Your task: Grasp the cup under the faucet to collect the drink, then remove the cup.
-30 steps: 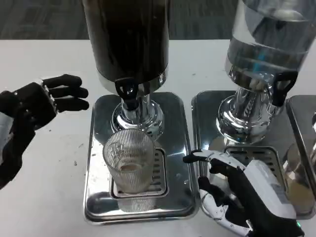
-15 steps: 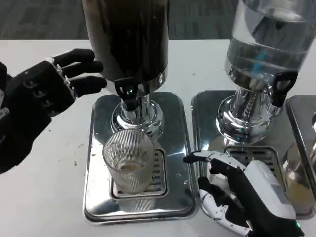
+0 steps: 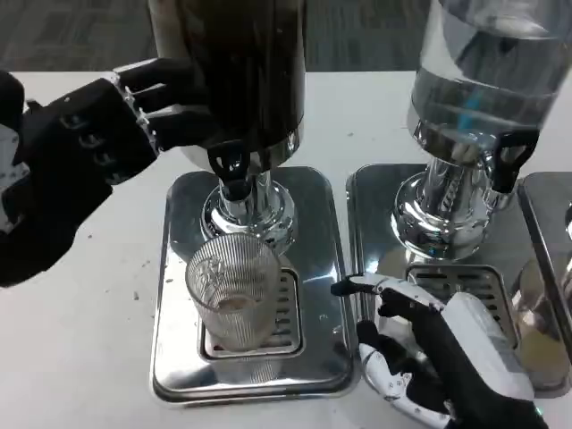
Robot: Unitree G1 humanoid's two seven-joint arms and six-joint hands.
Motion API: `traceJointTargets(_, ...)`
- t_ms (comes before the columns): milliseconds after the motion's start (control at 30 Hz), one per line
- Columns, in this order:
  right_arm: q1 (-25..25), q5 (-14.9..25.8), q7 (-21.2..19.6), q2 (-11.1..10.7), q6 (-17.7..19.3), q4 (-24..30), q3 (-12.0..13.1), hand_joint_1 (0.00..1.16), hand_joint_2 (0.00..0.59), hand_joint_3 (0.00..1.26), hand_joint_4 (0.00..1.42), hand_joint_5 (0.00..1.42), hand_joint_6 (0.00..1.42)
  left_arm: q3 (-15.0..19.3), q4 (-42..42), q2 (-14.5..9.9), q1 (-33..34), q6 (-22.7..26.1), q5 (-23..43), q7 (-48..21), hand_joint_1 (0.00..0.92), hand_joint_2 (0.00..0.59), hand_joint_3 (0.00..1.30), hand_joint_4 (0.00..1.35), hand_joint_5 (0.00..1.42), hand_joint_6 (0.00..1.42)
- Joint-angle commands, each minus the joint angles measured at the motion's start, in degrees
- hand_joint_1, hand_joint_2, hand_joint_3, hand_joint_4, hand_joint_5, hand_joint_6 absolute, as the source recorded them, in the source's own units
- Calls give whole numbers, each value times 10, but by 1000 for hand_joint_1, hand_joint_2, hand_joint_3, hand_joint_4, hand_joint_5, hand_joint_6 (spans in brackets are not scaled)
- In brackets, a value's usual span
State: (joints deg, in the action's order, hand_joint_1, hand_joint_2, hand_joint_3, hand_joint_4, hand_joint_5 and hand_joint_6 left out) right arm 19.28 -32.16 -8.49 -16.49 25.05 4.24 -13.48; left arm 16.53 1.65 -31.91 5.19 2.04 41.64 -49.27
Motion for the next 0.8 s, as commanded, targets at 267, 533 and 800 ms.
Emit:
traceJointTargets(267, 14, -21, -16, 20, -14, 12, -7, 568, 545, 361, 257, 220, 381, -2, -28, 8, 34, 18, -18, -39, 0, 66, 313, 246, 290, 207)
traceJointTargets(533, 16, -31, -24, 30, -16, 10, -11, 573, 539, 361, 260, 221, 381, -11, -51, 9, 53, 28, -26, -62, 0, 66, 313, 246, 290, 207)
traceJointTargets(800, 15, -31, -27, 33, -19, 8, -14, 577, 538, 362, 261, 221, 381, -22, -73, 1, 64, 35, -38, -85, 0, 66, 310, 239, 283, 207)
